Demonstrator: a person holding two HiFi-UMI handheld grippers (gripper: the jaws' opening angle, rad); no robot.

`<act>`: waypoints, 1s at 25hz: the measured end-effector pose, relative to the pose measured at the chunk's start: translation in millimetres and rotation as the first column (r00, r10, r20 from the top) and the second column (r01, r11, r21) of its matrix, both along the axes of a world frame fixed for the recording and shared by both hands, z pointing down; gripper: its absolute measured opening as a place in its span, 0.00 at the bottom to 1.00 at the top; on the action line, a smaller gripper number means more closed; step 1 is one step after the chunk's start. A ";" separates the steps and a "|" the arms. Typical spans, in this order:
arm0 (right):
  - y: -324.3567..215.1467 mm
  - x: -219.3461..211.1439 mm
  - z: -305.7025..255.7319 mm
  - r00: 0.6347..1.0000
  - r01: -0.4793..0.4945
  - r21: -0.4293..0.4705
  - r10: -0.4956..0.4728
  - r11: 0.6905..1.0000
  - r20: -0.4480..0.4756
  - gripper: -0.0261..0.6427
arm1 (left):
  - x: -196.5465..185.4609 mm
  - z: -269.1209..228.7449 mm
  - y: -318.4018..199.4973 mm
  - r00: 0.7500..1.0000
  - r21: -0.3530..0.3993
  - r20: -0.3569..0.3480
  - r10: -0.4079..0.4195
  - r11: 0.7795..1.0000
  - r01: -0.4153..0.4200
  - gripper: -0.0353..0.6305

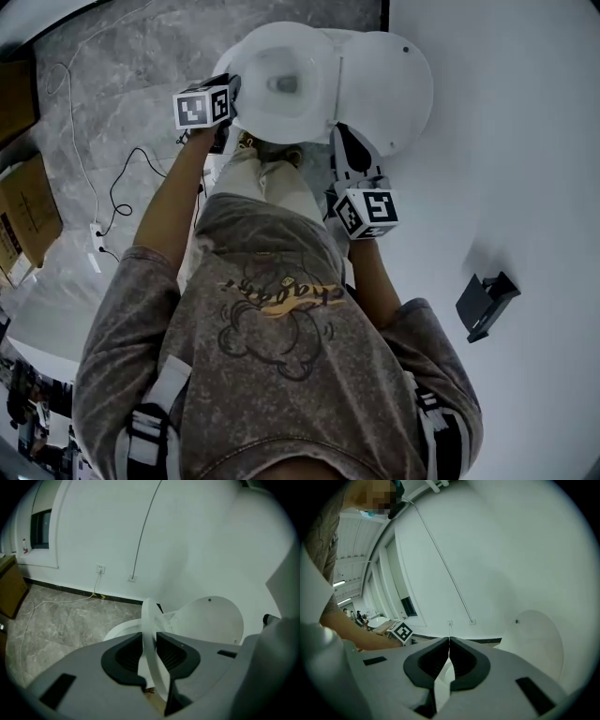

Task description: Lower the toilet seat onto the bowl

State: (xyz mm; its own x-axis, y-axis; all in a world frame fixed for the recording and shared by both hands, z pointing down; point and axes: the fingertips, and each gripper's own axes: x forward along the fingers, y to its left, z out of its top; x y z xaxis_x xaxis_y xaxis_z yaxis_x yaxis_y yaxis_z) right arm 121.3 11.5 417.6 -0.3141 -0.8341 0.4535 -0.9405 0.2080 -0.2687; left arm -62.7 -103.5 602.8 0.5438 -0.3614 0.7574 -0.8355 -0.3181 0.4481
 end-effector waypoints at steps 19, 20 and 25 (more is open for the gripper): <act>-36.7 -55.0 108.5 0.998 0.060 -0.093 -0.061 0.994 -0.016 0.08 | -74.6 148.0 -12.9 0.993 -0.109 0.114 -0.028 0.993 0.040 0.21; -36.6 -57.7 114.9 0.998 0.057 -0.100 -0.059 0.993 -0.013 0.08 | -76.1 155.5 -14.4 0.992 -0.107 0.126 -0.020 0.994 0.034 0.21; -35.4 -68.6 144.9 0.999 0.043 -0.133 -0.044 0.990 -0.005 0.08 | -83.1 198.2 -12.4 0.985 -0.123 0.168 0.030 0.992 -0.009 0.21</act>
State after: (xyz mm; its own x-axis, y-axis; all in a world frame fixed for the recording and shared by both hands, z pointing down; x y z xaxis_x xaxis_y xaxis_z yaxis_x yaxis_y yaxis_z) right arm 52.8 -23.9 562.6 -0.3447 -0.7521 0.5617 -0.9336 0.2122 -0.2888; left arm -145.8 -115.9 801.0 0.4106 -0.2515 0.8764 -0.8964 -0.2872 0.3376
